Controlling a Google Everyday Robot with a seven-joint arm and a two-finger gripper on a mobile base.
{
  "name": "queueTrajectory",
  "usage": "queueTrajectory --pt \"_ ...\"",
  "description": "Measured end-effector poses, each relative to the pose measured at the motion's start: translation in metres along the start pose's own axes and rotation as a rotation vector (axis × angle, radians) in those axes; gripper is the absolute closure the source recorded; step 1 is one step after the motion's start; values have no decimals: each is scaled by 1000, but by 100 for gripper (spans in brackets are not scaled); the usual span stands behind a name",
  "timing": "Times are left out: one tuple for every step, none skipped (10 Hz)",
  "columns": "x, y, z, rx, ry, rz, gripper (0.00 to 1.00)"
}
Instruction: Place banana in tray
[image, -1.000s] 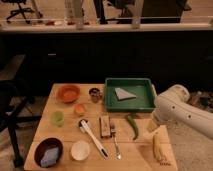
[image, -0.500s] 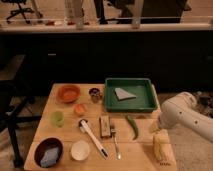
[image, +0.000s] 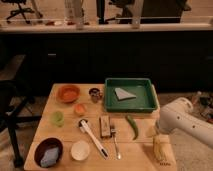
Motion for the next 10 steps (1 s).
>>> queueTrajectory --pt "0 4 5 -5 4 -5 20" --pt "3 6 12 -16 10 -2 20" --pt "5 7 17 -27 15 -1 20" --pt "7 7 23 -40 18 -1 20" --pt "11 7 29 -52 24 1 20" --pt "14 5 35 -62 29 5 22" --pt "16 4 38 -68 30 5 25" --pt "18 2 41 -77 27 6 38" --pt "18 0 41 -82 21 7 49" --pt "18 0 41 -83 19 6 53"
